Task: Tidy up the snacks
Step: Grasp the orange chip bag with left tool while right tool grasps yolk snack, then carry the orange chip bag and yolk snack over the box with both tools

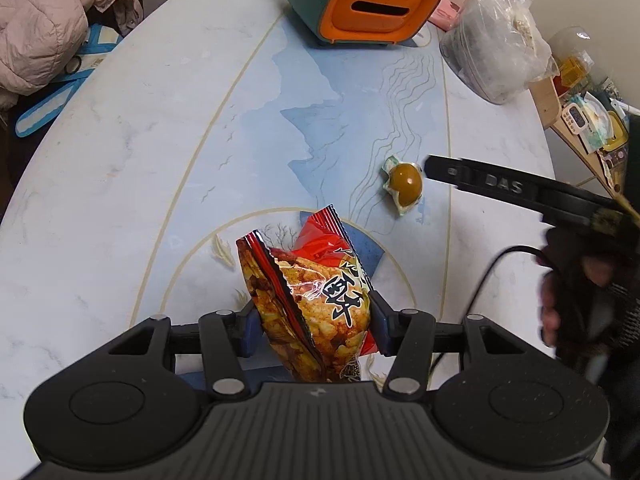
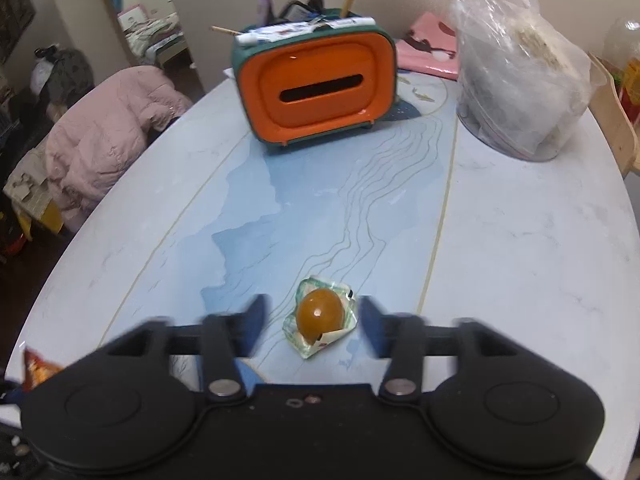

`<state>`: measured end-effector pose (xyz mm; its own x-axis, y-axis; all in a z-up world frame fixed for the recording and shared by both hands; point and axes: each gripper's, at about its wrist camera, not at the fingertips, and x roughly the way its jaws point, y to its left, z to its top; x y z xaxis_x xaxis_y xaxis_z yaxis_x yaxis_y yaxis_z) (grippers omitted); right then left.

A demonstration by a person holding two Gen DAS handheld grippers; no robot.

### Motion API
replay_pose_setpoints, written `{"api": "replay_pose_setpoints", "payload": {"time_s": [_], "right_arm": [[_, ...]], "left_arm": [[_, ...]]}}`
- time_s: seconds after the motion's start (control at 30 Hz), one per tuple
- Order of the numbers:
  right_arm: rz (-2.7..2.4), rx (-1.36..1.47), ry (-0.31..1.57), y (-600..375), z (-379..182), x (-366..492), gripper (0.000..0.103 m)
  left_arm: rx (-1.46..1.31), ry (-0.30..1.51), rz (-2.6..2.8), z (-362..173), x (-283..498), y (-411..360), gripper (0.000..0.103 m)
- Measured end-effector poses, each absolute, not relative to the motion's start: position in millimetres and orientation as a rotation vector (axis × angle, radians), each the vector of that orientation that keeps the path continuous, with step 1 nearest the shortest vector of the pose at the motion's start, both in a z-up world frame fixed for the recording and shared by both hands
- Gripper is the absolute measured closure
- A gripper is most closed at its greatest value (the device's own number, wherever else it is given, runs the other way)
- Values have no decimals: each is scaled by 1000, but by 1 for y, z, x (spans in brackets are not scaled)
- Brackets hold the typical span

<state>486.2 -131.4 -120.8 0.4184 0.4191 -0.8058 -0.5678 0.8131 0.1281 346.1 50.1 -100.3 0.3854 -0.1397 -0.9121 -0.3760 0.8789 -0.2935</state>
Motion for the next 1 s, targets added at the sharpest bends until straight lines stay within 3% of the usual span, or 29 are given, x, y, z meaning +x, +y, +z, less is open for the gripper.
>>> {"api": "replay_pose_setpoints", "payload": {"time_s": [0.17,0.43,1.0], "right_arm": [[583,-232,1006,-114,-156,503,29],[580,-241,1046,-101,-183,509,46],[573,-199,1020,-109,-179,491,55]], "left_arm": [[-529,1181,171,-107,345,60,51],[-525,1191,167,-112,348,59,51],[-513,1188,167,-106,340,55,51]]}}
